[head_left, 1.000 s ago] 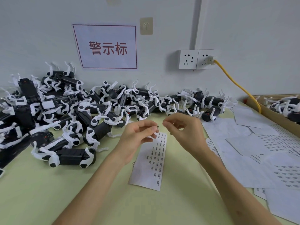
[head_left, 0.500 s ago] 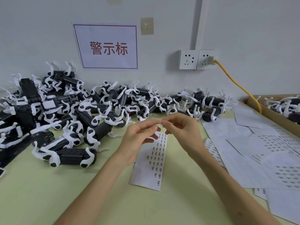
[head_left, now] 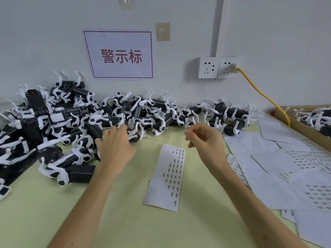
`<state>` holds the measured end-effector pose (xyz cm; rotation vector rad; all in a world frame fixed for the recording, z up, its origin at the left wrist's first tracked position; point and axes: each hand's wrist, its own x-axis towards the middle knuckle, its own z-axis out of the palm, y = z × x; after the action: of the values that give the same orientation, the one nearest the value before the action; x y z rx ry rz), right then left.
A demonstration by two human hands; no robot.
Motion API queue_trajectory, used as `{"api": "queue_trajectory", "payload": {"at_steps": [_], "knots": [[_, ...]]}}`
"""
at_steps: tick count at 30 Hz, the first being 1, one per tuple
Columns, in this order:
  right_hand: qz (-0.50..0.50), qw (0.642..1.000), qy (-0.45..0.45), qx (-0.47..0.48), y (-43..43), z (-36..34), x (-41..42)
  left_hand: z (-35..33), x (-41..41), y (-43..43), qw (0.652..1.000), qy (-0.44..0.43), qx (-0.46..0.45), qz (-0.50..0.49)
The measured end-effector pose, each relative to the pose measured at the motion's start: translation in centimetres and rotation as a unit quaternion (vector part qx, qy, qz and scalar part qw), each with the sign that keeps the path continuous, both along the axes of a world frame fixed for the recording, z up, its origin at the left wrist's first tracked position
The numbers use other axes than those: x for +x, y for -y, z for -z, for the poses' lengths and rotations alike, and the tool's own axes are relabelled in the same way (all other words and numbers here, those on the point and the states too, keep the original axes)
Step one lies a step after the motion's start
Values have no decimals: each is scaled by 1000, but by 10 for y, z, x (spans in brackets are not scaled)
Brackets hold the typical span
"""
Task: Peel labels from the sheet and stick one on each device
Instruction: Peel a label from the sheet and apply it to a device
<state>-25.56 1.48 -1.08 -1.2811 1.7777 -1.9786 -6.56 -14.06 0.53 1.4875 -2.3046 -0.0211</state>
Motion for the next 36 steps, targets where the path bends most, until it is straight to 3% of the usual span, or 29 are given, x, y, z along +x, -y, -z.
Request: {"api": "queue_trajectory", "payload": {"at_steps": [2,5,9,14,17,21,26,29,31,34,36], "knots": [[-12,1000,7,-2,0,0,1,-5,8,16,997,58,51,-28],[-26,1000,6,1,0,2,5,-7,11,29,992,108,43,-43],[-36,999,10,2,1,2,6,-17,9,42,989,121,73,-41],[-43,999,23,4,1,1,5,-43,26,48,998,35,38,-17],[-56,998,27,10,0,1,7,-55,37,38,995,-99,-23,11],[-70,996,46,21,0,1,8,-61,29,15,943,-309,-90,90],[-160,963,214,44,-1,-2,7,-43,-8,-20,817,-523,28,243],[-236,903,357,35,-3,-7,6,-19,-37,-47,760,-574,70,297],[-266,875,404,16,-6,-9,5,0,-53,-61,735,-588,94,326],[-249,877,411,-7,-9,-13,1,15,-65,-71,710,-589,112,368],[-226,891,393,-21,-10,-14,-1,17,-68,-66,725,-556,109,392]]}}
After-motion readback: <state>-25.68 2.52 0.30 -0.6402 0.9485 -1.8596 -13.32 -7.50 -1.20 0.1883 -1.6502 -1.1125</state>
